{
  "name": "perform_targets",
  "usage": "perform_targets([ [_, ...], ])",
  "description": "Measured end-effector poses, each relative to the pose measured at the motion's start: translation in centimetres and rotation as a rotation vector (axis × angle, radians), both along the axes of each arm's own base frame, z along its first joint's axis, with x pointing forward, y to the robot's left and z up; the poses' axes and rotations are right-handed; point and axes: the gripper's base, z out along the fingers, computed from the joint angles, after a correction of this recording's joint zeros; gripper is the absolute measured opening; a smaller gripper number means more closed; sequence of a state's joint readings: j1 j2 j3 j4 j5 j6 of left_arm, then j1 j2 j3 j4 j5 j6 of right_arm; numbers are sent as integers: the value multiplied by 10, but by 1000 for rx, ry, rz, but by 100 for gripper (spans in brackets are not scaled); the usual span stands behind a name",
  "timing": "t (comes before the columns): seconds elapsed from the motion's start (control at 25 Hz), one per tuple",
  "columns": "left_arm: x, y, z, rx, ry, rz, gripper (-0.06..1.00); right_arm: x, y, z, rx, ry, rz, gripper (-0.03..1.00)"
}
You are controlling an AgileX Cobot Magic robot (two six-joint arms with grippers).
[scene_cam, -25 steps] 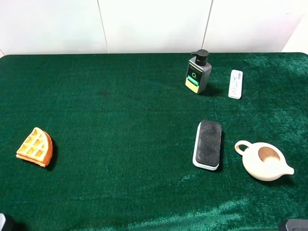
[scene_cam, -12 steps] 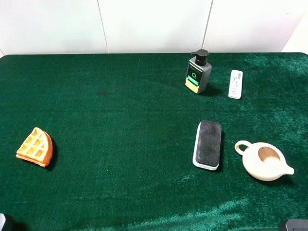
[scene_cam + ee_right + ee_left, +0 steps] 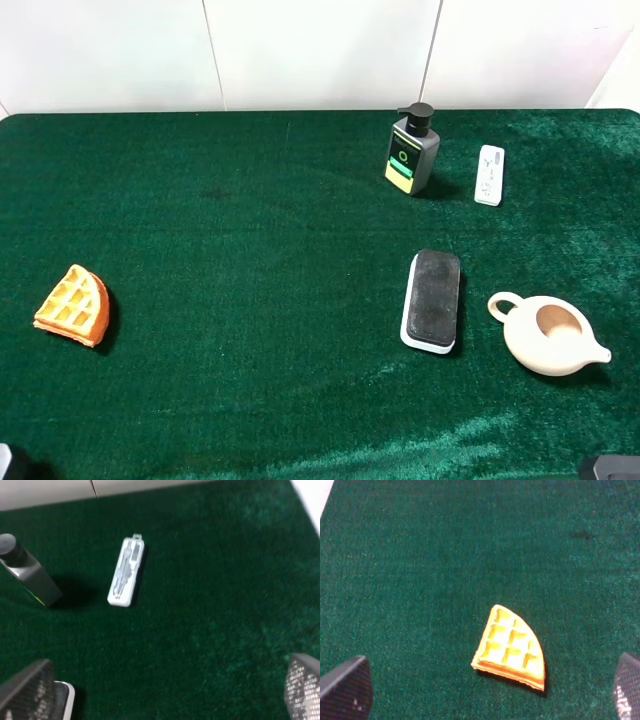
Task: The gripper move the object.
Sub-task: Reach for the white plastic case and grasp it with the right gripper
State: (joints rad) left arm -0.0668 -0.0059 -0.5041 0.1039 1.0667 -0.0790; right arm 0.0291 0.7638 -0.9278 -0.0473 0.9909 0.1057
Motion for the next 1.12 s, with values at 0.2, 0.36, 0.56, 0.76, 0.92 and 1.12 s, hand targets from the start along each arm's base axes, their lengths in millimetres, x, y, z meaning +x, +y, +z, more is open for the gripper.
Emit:
perform_targets([
  [0.2, 0, 0, 0, 0, 0, 0, 98, 47, 3, -1, 36, 119, -10, 70],
  [0.36, 0, 0, 0, 0, 0, 0, 98, 82, 6, -3, 56, 176, -7, 70],
  [0.56, 0, 0, 0, 0, 0, 0, 98, 121, 7, -8, 54, 230, -9, 70],
  [0.76, 0, 0, 0, 0, 0, 0, 98, 156, 9, -21, 61, 287, -3, 70],
  [0.92, 0, 0, 0, 0, 0, 0, 98, 179, 11, -36, 66, 338, 11, 70],
  [1.12, 0, 0, 0, 0, 0, 0, 98, 201, 14, -53, 75, 379, 33, 70],
])
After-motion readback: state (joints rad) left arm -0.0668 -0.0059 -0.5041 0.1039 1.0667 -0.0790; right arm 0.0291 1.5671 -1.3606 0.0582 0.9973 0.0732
